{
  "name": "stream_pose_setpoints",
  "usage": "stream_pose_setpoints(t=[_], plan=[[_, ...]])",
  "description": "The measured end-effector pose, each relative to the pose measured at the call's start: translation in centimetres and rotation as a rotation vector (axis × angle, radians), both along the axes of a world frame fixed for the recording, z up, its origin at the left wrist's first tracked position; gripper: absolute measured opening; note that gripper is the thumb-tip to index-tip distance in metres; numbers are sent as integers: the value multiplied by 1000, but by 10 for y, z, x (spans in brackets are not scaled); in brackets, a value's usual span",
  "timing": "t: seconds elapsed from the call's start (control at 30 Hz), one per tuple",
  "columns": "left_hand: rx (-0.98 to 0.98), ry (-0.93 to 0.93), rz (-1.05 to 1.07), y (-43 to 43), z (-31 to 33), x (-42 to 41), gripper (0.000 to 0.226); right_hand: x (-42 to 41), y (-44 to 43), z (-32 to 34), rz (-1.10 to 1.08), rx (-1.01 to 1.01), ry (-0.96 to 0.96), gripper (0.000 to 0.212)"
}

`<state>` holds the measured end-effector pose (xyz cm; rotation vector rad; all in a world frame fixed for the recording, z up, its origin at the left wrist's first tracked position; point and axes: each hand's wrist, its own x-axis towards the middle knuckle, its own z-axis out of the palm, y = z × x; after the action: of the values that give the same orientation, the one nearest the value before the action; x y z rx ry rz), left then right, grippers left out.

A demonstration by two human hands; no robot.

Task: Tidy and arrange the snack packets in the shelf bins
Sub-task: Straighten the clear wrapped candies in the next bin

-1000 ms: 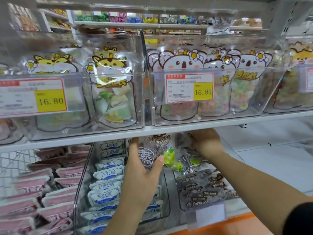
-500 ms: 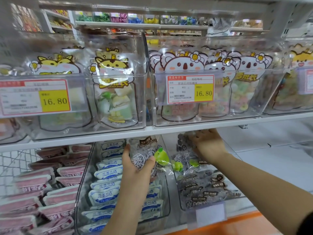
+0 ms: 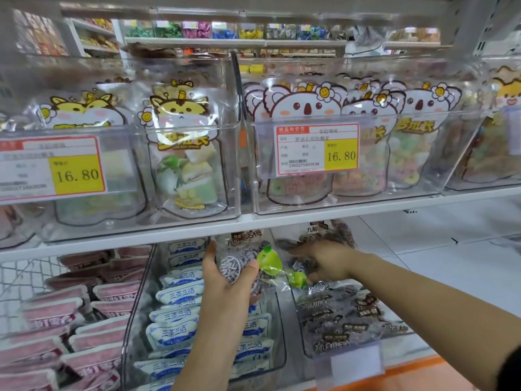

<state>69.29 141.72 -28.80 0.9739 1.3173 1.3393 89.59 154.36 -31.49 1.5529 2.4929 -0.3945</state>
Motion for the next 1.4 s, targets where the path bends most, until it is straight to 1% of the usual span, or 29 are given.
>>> stream_pose_setpoints(t=[0.07, 0.13, 0.17, 0.23, 0.3, 0.4, 0.5, 0.7, 0.77, 0.83, 0.87, 0.93, 0.97, 1.03, 1.13, 1.23, 1.33, 1.4], plan=[[0, 4, 2, 1, 0, 0, 74, -1, 7, -2, -22, -48, 2, 83], [-9, 14, 8, 1, 0, 1, 75, -2, 14, -3, -44, -108, 1, 89], [-20, 23, 11, 1, 1, 2, 75, -4, 16, -4, -39, -129, -23, 92], [-35, 35, 13, 1, 1, 2, 74, -8, 18, -7, -7, -135, -136, 93], [-39, 36, 13, 3, 1, 2, 73, -13, 16, -11, 19, -94, -240, 88], [-11, 15, 14, 5, 0, 2, 73, -18, 17, -12, 25, -43, -297, 81], [11, 7, 16, 9, -6, 1, 71, -18, 18, -11, 60, -28, -362, 64], [24, 9, -6, 10, -10, -2, 72, -15, 19, -16, 73, -2, -375, 39], [24, 7, -4, 10, -12, -4, 72, -13, 21, -15, 58, 30, -317, 32], [17, 13, 3, 10, -13, -6, 71, -12, 19, -10, 101, 119, -280, 33], [16, 13, 5, 10, -13, -7, 71, -12, 18, -8, 147, 201, -286, 34], [12, -2, 9, 10, -12, -8, 72, -12, 13, -3, 223, 389, -269, 28], [14, -8, 11, 11, -12, -7, 72, -11, 10, -1, 233, 465, -236, 26], [21, -8, 15, 11, -11, -7, 72, -10, 3, 4, 207, 583, -157, 28], [34, -2, 20, 10, -9, -6, 74, -2, -9, 9, 66, 660, -7, 36], [30, 2, 3, 9, -8, -5, 74, 12, -35, 17, -139, 702, 253, 36], [22, 17, -35, 5, -5, 0, 75, 30, -68, 23, -285, 701, 463, 44], [10, 45, -55, -2, 0, 6, 74, 39, -93, 26, -403, 672, 615, 34]])
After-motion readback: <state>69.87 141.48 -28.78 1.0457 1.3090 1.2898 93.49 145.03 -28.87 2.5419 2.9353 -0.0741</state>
